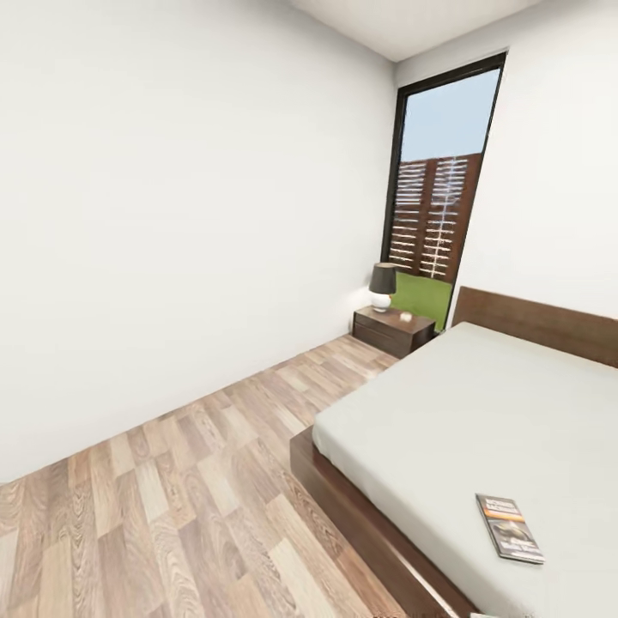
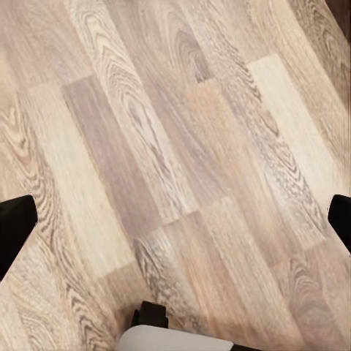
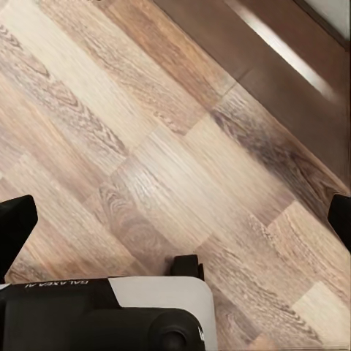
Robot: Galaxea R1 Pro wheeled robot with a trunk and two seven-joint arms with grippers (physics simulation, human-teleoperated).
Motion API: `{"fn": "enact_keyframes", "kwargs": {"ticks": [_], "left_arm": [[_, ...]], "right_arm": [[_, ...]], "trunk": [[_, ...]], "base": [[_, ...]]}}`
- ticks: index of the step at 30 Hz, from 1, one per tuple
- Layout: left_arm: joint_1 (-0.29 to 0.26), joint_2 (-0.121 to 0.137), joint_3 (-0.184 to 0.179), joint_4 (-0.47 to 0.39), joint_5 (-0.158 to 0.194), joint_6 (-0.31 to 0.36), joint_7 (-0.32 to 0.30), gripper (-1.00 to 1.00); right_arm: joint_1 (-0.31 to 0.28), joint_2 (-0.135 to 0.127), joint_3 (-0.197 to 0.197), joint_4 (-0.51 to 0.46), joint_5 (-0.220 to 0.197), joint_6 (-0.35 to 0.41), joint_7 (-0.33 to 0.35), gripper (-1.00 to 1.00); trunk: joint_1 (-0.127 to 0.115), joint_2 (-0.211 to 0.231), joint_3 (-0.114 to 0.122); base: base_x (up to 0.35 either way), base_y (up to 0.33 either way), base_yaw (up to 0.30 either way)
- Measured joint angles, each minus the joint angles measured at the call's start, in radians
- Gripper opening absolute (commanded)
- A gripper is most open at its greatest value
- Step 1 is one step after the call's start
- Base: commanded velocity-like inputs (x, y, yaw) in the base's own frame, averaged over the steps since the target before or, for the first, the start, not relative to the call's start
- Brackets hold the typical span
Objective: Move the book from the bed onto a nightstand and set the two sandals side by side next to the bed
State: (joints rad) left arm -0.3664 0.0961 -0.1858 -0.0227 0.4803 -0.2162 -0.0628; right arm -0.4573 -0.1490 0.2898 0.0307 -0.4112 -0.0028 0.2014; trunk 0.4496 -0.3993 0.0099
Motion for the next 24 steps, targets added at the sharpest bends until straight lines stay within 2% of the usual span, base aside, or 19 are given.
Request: {"fn": "enact_keyframes", "kwargs": {"ticks": [17,24], "left_arm": [[0.000,0.000,0.000,0.000,0.000,0.000,0.000,1.00],[0.000,0.000,0.001,0.000,0.000,0.000,0.000,1.00]], "right_arm": [[0.000,0.000,0.000,0.000,0.000,0.000,0.000,1.00],[0.000,0.000,0.000,0.000,0.000,0.000,0.000,1.00]], "trunk": [[0.000,0.000,0.008],[0.000,0.000,0.011]], "base": [[0.004,0.000,-0.300],[0.233,0.052,-0.300]]}}
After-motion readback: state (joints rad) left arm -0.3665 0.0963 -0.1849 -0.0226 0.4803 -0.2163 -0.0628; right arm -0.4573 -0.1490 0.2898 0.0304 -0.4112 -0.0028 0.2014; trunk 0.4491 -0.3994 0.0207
